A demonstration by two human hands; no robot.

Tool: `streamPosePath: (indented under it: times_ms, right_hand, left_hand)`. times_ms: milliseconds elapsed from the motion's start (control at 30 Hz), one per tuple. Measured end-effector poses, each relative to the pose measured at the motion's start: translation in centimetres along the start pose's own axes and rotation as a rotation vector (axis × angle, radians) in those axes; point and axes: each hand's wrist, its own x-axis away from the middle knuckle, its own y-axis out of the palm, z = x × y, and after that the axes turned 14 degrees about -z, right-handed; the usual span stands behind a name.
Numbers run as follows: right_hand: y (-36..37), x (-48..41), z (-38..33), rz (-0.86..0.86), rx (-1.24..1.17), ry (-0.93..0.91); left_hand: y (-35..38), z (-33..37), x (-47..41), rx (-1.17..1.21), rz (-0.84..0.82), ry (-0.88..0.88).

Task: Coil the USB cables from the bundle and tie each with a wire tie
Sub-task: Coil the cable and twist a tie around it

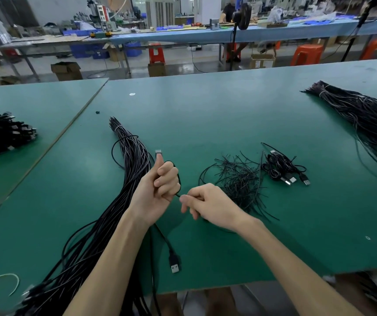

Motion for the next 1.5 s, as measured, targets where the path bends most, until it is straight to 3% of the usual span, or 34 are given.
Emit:
streamPosePath:
  times_ms: [67,167,333,467,600,733,967,1133,1333,1500]
  right_hand:
    - [-1.4,0.1,-0.4,0.008,0.045,0.07]
    - [-2.5,-0.1,-0.6,0.049,-0.064,0.215]
    - [-2.0,-0.4,-0.5,0.206,-0.26,0.28]
    - [-1.8,-0.4,-1.3,0.372,0.118,0.24]
    - [-2.1,0.0,-2.7,0.473,0.226,0.14]
    - [-2.4,0.3,-4.4,0.515,0.224,0.062]
    - [0.2,-0.1,-4.6,0.43,-0.01,-0.065]
    - [1.8,-0.7,-3.5,0.382,-0.131,-0.099]
    - [2.0,-1.0,-2.3,0.332,-0.088,-0.086]
    - [2.4,-0.8,-0.7,0.263,-0.009,-0.029]
  left_hand:
    - [0.2,-0.4,-0.1,-0.123,0.014,-0.06]
    - [0.9,-1.7,-0.7,-0.557,0.093,-0.141]
    - [1.4,-2.7,-0.5,-0.98,0.074,-0.099]
    - [0.7,-3.5,-0.7,-1.231,0.128,0.031]
    - [0.0,-3.7,-0.9,-1.27,0.179,0.094]
    - [0.4,-3.7,-1.0,-1.209,0.158,0.014]
    - [0.8,-2.5,-1.0,-0.548,0.107,0.088]
    - [0.5,-1.7,-0.7,-0.312,-0.001,0.042]
    - [0.7,-1.4,-0.6,-0.319,0.143,0.079]
    - [0.7,-0.9,-0.6,-0.041,0.246,0.19]
